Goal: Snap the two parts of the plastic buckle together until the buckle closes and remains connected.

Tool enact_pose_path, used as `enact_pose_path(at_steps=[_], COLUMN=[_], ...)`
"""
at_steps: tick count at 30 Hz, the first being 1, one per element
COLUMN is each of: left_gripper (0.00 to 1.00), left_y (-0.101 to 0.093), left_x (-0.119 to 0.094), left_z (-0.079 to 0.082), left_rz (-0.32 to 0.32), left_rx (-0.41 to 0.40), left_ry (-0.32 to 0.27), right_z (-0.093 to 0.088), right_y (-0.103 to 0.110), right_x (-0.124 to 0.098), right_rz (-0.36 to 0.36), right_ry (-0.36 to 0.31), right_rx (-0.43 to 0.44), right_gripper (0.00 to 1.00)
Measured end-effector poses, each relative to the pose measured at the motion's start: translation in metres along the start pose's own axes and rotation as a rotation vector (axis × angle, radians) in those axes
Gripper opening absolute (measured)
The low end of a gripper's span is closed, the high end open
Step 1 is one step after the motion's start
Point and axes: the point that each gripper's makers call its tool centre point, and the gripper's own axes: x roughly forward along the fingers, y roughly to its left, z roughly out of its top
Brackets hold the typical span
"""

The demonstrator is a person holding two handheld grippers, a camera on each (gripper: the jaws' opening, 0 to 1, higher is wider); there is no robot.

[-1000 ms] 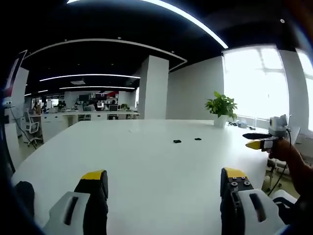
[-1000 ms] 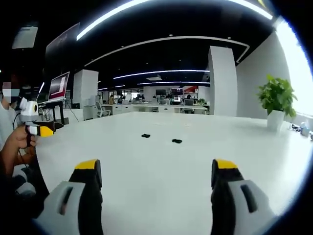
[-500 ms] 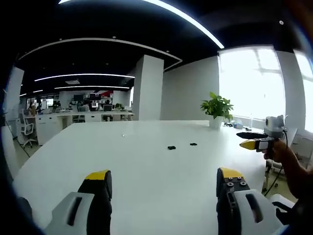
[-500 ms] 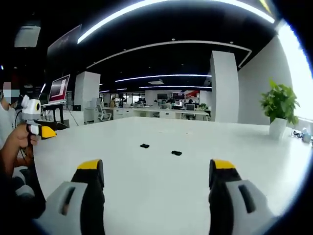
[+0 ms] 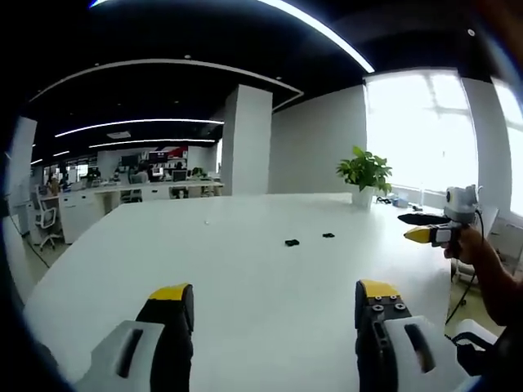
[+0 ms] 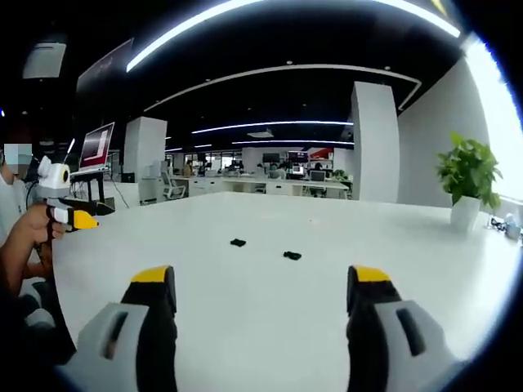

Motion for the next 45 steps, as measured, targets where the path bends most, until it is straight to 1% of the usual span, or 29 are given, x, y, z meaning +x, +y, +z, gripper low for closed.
enact_pose_path(at_steps=[2, 5, 7, 11, 17, 18, 20, 24, 27, 30, 32, 35, 38, 40, 43, 45], left_gripper=[0.89, 0.90, 0.89, 0.88, 0.88, 0.88, 0.90, 0.92, 0.99, 0.95, 0.94, 0.89, 0.89, 0.83, 0.83, 0.83], left_y=[0.000, 0.000, 0.000, 0.001, 0.004, 0.002, -0.001, 0.001, 0.002, 0.004, 0.006, 0.006, 0.007, 0.008, 0.008, 0.006], left_x=[0.005, 0.013, 0.017, 0.021, 0.024, 0.025, 0.026, 0.030, 0.035, 0.039, 0.043, 0.051, 0.062, 0.067, 0.074, 0.080], left_z=[0.002, 0.005, 0.007, 0.009, 0.012, 0.013, 0.014, 0.014, 0.012, 0.011, 0.015, 0.018, 0.021, 0.023, 0.025, 0.023], left_rz=[-0.008, -0.016, -0.021, -0.026, -0.028, -0.041, -0.058, -0.051, -0.056, -0.051, -0.051, -0.055, -0.062, -0.067, -0.075, -0.087], left_rx=[-0.009, -0.010, -0.006, 0.000, -0.004, -0.006, -0.021, -0.001, -0.006, 0.021, 0.017, 0.011, 0.004, 0.005, -0.005, 0.004], left_ry=[-0.003, 0.004, 0.010, 0.021, 0.016, 0.017, 0.012, 0.016, 0.028, 0.047, 0.047, 0.054, 0.065, 0.068, 0.068, 0.088], right_z=[-0.001, -0.005, -0.005, -0.007, -0.005, -0.005, -0.005, -0.006, -0.007, -0.006, -0.007, -0.009, -0.011, -0.012, -0.012, -0.014], right_y=[-0.003, -0.005, -0.009, -0.010, -0.012, -0.011, -0.012, -0.015, -0.019, -0.020, -0.023, -0.028, -0.030, -0.027, -0.027, -0.028], right_x=[0.006, 0.012, 0.017, 0.021, 0.022, 0.023, 0.023, 0.025, 0.030, 0.034, 0.038, 0.047, 0.055, 0.058, 0.063, 0.070], right_rz=[0.002, 0.007, 0.012, 0.016, 0.015, 0.018, 0.017, 0.018, 0.021, 0.024, 0.023, 0.023, 0.030, 0.043, 0.049, 0.055], right_ry=[0.010, 0.027, 0.028, 0.039, 0.037, 0.040, 0.040, 0.041, 0.048, 0.051, 0.057, 0.068, 0.080, 0.089, 0.089, 0.097], right_rx=[0.002, 0.010, 0.015, 0.013, 0.011, 0.011, 0.010, 0.010, 0.008, 0.005, 0.002, -0.002, -0.001, 0.005, 0.007, 0.007], right_gripper=[0.86, 0.84, 0.83, 0.82, 0.82, 0.82, 0.82, 0.80, 0.81, 0.80, 0.80, 0.79, 0.79, 0.77, 0.77, 0.77])
